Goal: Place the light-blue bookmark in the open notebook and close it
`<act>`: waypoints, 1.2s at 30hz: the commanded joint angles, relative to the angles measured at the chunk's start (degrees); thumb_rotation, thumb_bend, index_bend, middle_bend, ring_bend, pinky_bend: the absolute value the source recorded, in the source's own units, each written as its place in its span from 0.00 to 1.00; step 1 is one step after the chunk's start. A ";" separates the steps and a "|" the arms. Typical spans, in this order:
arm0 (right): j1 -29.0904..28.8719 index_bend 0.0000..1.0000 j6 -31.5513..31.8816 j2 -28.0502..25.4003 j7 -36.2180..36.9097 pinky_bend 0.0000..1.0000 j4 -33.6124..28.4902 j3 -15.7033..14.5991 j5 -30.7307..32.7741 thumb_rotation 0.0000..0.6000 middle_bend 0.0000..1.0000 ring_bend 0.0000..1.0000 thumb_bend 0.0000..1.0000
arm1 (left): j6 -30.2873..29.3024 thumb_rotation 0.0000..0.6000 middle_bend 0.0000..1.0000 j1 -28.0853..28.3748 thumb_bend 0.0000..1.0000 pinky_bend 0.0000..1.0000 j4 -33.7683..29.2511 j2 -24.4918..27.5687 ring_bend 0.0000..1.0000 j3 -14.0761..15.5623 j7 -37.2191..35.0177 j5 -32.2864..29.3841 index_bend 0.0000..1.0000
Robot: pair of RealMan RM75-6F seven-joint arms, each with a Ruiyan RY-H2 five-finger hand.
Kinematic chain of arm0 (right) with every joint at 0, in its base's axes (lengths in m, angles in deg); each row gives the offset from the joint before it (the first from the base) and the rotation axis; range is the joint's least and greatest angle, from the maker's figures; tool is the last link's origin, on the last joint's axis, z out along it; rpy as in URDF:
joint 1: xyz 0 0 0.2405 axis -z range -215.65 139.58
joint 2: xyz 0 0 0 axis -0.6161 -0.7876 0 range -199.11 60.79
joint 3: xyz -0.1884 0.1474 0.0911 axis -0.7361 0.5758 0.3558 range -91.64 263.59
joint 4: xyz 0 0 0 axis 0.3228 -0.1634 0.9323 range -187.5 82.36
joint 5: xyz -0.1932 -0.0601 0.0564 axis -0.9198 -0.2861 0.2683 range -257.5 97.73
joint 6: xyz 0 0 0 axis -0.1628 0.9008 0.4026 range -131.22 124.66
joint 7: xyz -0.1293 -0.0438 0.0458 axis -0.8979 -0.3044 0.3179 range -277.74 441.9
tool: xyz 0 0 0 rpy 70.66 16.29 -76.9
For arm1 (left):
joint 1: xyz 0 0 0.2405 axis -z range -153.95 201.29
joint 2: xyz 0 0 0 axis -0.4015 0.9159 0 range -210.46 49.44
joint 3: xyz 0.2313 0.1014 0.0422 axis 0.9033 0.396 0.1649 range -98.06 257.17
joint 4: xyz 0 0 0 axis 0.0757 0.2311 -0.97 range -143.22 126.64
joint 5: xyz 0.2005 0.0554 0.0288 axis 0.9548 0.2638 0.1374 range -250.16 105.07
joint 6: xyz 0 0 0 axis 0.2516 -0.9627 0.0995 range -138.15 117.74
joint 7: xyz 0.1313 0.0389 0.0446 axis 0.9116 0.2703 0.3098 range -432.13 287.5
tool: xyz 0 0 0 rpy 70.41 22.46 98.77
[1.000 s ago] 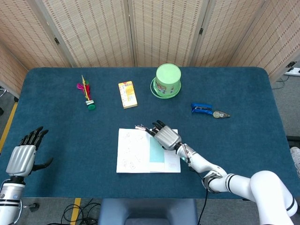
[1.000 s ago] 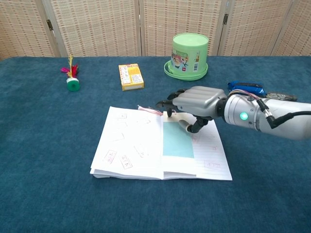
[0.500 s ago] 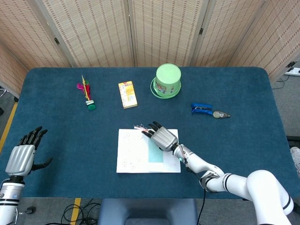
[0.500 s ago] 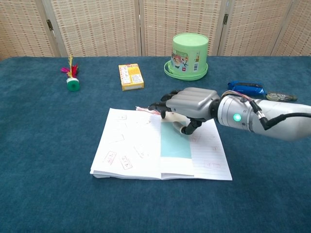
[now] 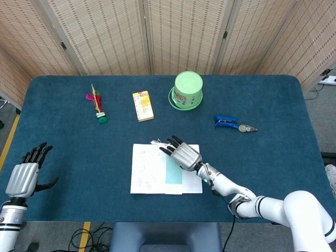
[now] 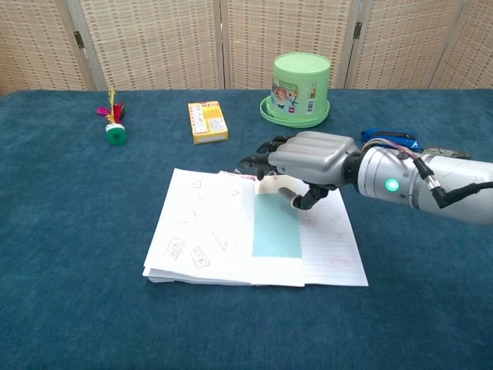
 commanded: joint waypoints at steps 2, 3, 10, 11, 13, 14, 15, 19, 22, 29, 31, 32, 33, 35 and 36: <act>0.94 0.00 1.37 -1.47 0.74 0.00 -3.62 -1.74 -2.12 1.00 0.22 0.00 0.61 | 0.01 1.00 0.06 0.01 0.27 0.16 -0.06 0.03 0.10 0.01 0.12 0.06 0.13; 1.11 0.00 1.68 -1.79 0.85 0.00 -4.32 -2.20 -2.71 1.00 0.22 0.00 0.61 | -0.02 1.00 0.06 0.00 0.27 0.16 -0.09 0.05 0.10 0.00 0.14 0.07 0.13; 3.03 0.00 5.04 -3.62 1.51 0.00 -8.83 -5.64 -7.08 1.00 0.20 0.00 0.55 | -0.12 1.00 0.06 -0.03 0.27 0.16 -0.33 0.06 0.10 0.01 0.30 0.22 0.13; 3.37 0.00 5.52 -3.70 1.37 0.00 -9.17 -6.00 -7.47 1.00 0.18 0.00 0.48 | -0.12 1.00 0.06 -0.02 0.27 0.16 -0.39 0.05 0.10 0.01 0.35 0.21 0.13; 4.14 0.00 6.58 -3.70 0.79 0.00 -9.92 -6.57 -8.15 1.00 0.13 0.00 0.31 | -0.13 1.00 0.06 0.02 0.27 0.16 -0.60 0.08 0.10 0.01 0.50 0.33 0.13; 4.50 0.00 6.98 -3.71 0.66 0.00 -10.49 -6.76 -8.32 1.00 0.10 0.00 0.24 | -0.21 1.00 0.06 0.03 0.27 0.16 -0.78 0.12 0.10 0.02 0.60 0.49 0.13; 4.74 0.00 7.17 -3.81 0.67 0.00 -11.02 -6.87 -8.36 1.00 0.07 0.00 0.19 | -0.32 1.00 0.06 0.02 0.27 0.16 -0.93 0.18 0.10 0.03 0.68 0.63 0.13; 5.86 0.00 8.49 -4.42 0.15 0.00 -13.40 -7.15 -8.69 1.00 0.01 0.00 0.08 | -0.84 1.00 0.06 -0.18 0.27 0.16 -1.52 0.51 0.10 0.08 0.95 0.99 0.13; 6.73 0.00 9.45 -4.47 -0.99 0.00 -14.61 -7.37 -9.01 1.00 0.00 0.00 0.03 | -1.03 1.00 0.06 -0.33 0.27 0.16 -1.80 0.69 0.10 0.09 1.02 0.98 0.13; 7.92 0.00 10.33 -2.94 -1.52 0.00 -14.93 -7.29 -9.31 1.00 0.00 0.00 0.01 | -1.21 1.00 0.06 -0.54 0.27 0.16 -2.32 0.96 0.10 0.34 1.22 1.29 0.13; 7.93 0.00 10.01 -2.42 -1.57 0.00 -14.65 -7.13 -9.26 1.00 0.00 0.00 0.01 | -1.31 1.00 0.06 -0.61 0.27 0.16 -2.38 1.04 0.10 0.33 1.16 1.29 0.13; 7.90 0.00 9.81 -2.18 -1.62 0.00 -14.54 -7.06 -9.22 1.00 0.00 0.00 0.01 | -1.32 1.00 0.06 -0.64 0.27 0.16 -2.37 1.06 0.10 0.33 1.12 1.26 0.13; 7.86 0.00 9.54 -1.87 -1.71 0.00 -14.40 -6.96 -9.15 1.00 0.00 0.00 0.01 | -1.33 1.00 0.06 -0.68 0.27 0.16 -2.35 1.07 0.10 0.33 1.02 1.25 0.13; 7.73 0.00 9.32 -1.09 -1.82 0.00 -13.91 -6.72 -9.30 1.00 0.00 0.00 0.01 | -1.28 1.00 0.06 -0.71 0.27 0.16 -2.27 1.07 0.10 0.39 0.90 1.27 0.13; 7.69 0.00 9.23 -0.80 -1.94 0.00 -13.60 -6.58 -9.29 1.00 0.00 0.00 0.01 | -1.26 1.00 0.06 -0.72 0.27 0.16 -2.22 1.07 0.10 0.41 0.85 1.29 0.13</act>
